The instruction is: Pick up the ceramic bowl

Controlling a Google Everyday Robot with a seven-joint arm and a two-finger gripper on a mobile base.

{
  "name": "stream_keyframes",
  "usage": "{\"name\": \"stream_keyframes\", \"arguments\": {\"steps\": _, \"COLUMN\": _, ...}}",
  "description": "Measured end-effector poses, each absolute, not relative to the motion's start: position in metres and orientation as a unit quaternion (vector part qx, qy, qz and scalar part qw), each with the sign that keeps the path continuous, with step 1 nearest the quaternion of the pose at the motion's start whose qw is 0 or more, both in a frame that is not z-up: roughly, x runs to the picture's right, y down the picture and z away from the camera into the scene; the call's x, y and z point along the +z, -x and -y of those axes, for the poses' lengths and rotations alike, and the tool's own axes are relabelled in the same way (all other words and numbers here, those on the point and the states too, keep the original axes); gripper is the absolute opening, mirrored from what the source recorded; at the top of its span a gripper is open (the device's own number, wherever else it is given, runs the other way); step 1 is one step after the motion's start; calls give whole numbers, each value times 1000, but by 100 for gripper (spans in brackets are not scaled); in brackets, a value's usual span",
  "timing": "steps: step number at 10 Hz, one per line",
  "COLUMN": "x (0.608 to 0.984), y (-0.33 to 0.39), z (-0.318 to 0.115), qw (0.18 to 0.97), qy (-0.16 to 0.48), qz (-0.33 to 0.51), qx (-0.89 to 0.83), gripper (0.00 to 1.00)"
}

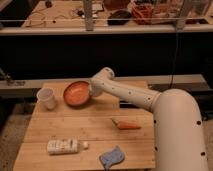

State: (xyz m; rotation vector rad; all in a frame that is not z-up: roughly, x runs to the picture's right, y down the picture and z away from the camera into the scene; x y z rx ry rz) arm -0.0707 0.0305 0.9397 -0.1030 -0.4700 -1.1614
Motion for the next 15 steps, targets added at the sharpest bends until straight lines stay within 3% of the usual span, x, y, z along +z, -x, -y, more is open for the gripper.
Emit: {"name": "stream_keyframes", "arguments": {"steps": 15, "x": 940, "y": 79, "z": -25, "qw": 800, "qy": 24, "qz": 237, "qx": -551, "gripper": 0}}
